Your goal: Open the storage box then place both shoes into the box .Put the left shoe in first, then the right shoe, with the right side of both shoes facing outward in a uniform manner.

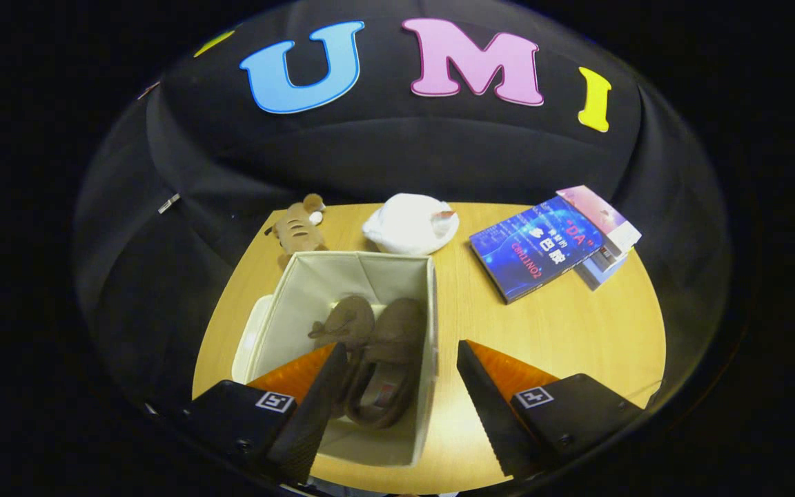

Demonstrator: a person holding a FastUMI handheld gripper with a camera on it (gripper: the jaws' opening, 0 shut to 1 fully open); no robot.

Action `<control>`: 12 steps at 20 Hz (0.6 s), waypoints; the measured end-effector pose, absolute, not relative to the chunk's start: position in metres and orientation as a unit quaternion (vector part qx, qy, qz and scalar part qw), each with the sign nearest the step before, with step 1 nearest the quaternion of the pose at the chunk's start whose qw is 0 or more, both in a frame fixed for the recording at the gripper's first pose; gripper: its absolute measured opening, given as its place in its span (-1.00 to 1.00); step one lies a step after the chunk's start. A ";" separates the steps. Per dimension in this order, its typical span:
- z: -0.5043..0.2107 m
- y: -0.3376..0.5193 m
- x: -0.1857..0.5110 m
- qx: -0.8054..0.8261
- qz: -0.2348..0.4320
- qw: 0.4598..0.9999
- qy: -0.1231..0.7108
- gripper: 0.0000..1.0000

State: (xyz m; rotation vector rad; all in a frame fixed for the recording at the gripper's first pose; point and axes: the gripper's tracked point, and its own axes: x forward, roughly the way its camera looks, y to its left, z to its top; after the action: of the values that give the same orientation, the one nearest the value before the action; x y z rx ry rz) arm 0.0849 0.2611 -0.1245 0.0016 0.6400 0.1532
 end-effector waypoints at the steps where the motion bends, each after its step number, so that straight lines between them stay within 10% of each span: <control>1: -0.115 0.250 0.082 -0.005 0.073 0.950 0.303 0.99; 12: -0.015 0.107 0.060 -0.029 0.061 0.982 0.177 0.98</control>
State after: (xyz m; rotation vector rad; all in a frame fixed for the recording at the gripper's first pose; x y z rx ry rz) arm 0.0602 0.1070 -0.0148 -0.0585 0.3570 0.1235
